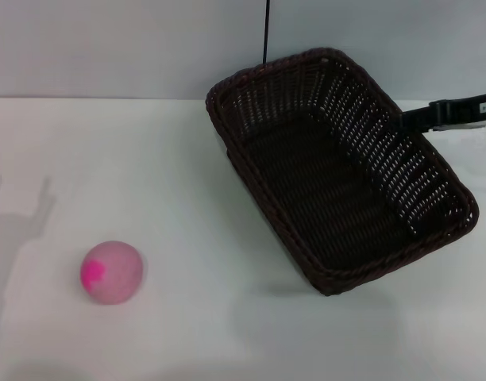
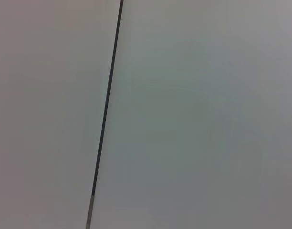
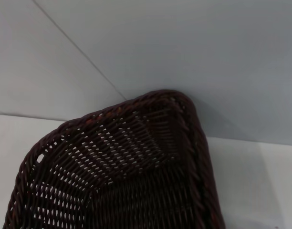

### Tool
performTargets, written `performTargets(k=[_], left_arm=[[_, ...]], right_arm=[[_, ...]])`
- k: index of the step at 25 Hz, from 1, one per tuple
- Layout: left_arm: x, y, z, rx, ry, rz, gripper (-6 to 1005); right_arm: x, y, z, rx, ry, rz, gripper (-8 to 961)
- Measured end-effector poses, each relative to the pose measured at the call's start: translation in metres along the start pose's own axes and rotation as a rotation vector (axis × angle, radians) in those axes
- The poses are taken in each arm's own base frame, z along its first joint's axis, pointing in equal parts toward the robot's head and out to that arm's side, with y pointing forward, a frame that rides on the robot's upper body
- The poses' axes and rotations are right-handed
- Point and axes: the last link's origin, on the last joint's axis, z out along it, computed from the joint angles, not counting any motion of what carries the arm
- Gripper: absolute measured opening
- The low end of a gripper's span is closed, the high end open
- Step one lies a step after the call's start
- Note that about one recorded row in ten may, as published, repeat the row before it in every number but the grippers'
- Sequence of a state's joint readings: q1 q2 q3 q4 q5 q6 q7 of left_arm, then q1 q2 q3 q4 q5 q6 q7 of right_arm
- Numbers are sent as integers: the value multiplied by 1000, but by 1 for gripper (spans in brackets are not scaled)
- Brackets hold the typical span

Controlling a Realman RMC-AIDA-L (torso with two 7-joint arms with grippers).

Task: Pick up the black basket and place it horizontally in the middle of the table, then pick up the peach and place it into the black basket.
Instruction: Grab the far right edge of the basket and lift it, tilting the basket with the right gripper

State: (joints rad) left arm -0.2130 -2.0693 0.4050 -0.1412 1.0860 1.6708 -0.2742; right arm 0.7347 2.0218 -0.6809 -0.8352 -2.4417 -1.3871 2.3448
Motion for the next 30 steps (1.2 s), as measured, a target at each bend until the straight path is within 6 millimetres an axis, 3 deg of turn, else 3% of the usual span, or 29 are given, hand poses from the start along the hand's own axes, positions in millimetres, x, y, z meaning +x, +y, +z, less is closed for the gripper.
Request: performTargets(k=[14, 25, 30], left_arm=[[-1, 0, -3, 8, -10, 2, 771], [-1, -1, -7, 14, -10, -2, 772], [1, -4, -12, 20, -4, 7, 772]], right_arm=[[2, 1, 16, 17, 22, -4, 614], [2, 6, 21, 43, 51, -68, 223], [-4, 16, 1, 57, 69, -176, 156]])
